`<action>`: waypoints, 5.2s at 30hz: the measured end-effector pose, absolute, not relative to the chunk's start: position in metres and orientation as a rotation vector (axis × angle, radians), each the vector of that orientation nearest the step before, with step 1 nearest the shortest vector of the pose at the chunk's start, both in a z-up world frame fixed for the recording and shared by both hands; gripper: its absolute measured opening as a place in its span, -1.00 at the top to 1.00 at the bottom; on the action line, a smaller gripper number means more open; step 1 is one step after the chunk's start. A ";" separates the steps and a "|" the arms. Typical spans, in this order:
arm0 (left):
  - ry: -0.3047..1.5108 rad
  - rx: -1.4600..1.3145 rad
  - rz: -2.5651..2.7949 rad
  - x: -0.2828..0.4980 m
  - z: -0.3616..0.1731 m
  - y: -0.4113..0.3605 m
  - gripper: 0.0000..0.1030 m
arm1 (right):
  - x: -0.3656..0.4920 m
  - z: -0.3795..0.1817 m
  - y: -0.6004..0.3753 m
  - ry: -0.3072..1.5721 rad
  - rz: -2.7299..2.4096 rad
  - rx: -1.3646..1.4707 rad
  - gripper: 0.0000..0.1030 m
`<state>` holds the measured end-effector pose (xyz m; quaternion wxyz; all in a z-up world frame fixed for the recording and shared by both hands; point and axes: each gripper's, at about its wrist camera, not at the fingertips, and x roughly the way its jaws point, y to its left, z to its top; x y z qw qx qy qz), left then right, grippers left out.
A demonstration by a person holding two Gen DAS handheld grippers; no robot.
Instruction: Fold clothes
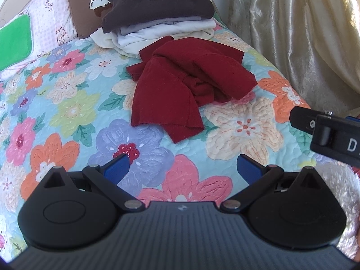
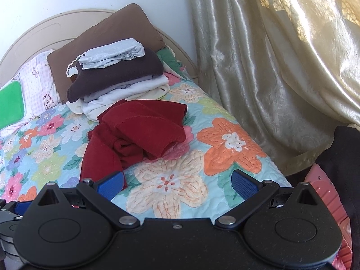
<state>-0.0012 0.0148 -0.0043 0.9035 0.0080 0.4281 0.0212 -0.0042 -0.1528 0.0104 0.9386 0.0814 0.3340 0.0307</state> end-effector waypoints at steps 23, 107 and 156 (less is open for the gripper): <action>0.935 -0.045 0.042 -0.007 -0.010 0.026 -1.00 | 0.003 0.007 -0.151 0.746 0.079 0.158 -1.00; 0.852 -0.386 -0.150 0.161 -0.077 0.125 0.49 | 0.211 -0.106 -0.091 1.002 0.537 0.958 0.22; 0.518 -0.547 0.182 -0.150 -0.008 0.416 -0.22 | 0.047 0.065 0.316 0.864 1.151 0.143 0.38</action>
